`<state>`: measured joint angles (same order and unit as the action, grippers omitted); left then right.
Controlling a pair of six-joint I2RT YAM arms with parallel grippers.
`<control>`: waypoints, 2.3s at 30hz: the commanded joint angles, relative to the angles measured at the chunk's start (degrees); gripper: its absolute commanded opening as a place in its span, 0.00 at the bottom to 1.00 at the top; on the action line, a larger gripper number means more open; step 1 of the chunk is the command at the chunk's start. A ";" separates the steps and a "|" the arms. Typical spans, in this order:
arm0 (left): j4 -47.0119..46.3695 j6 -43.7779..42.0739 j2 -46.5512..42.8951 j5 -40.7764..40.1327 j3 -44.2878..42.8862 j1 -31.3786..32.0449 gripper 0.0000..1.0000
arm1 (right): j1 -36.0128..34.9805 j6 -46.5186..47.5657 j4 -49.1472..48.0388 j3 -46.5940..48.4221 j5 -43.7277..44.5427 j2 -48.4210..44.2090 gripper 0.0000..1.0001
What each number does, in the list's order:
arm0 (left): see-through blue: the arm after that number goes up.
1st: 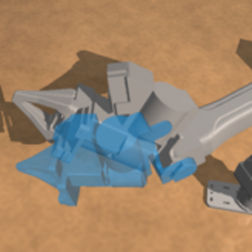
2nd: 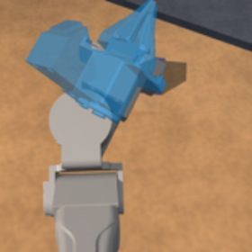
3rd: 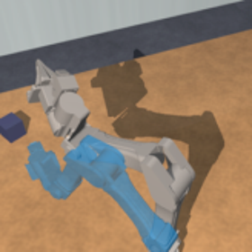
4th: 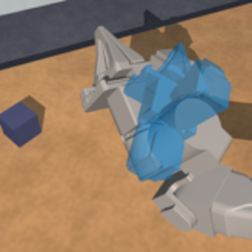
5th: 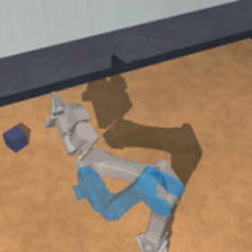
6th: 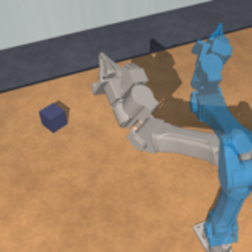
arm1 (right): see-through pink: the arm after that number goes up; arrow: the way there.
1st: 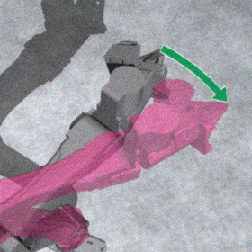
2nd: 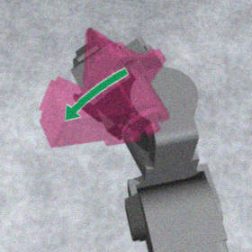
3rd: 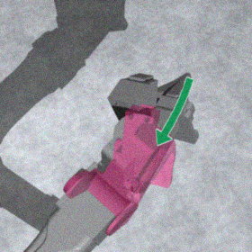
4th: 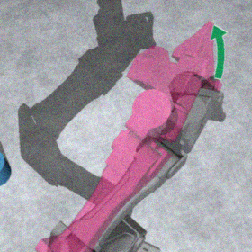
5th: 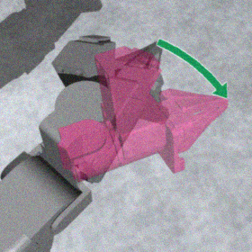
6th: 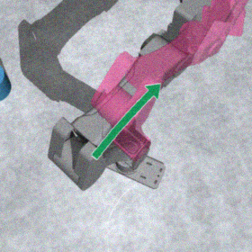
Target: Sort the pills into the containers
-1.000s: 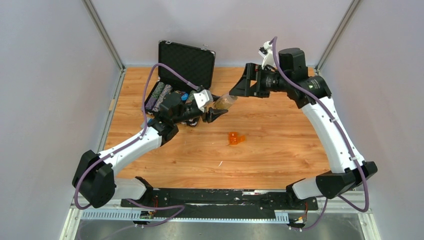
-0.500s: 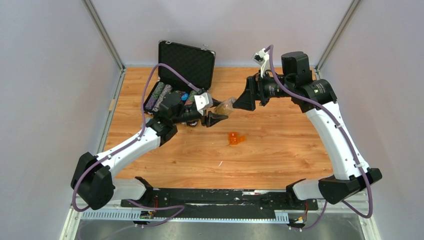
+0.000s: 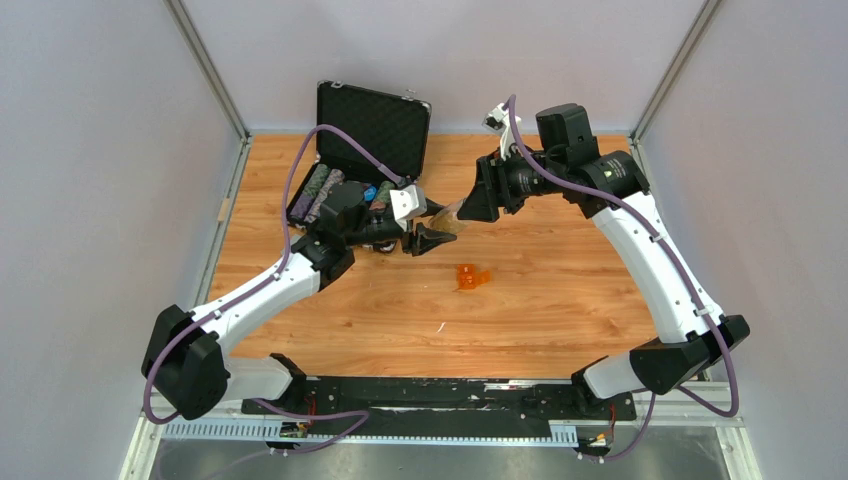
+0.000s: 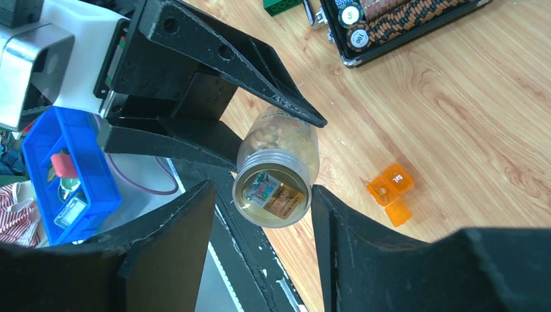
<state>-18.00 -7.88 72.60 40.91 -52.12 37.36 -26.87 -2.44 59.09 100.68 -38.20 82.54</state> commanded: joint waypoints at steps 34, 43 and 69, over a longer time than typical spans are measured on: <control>-3.67 -1.92 -2.08 -10.06 0.27 0.16 0.00 | -2.13 -35.42 -19.01 -8.84 23.04 -2.95 0.94; -2.59 -1.84 -2.57 -5.82 -0.27 0.16 0.00 | 2.41 -10.21 -21.23 -13.86 6.50 -9.26 0.98; -3.10 -1.23 -4.04 -3.45 -0.48 0.16 0.00 | 2.79 -10.90 -18.53 -12.79 3.82 -7.34 0.53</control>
<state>-17.80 -9.23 70.94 36.60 -50.63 37.47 -24.25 -13.39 40.49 86.17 -34.70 74.91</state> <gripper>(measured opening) 0.590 0.491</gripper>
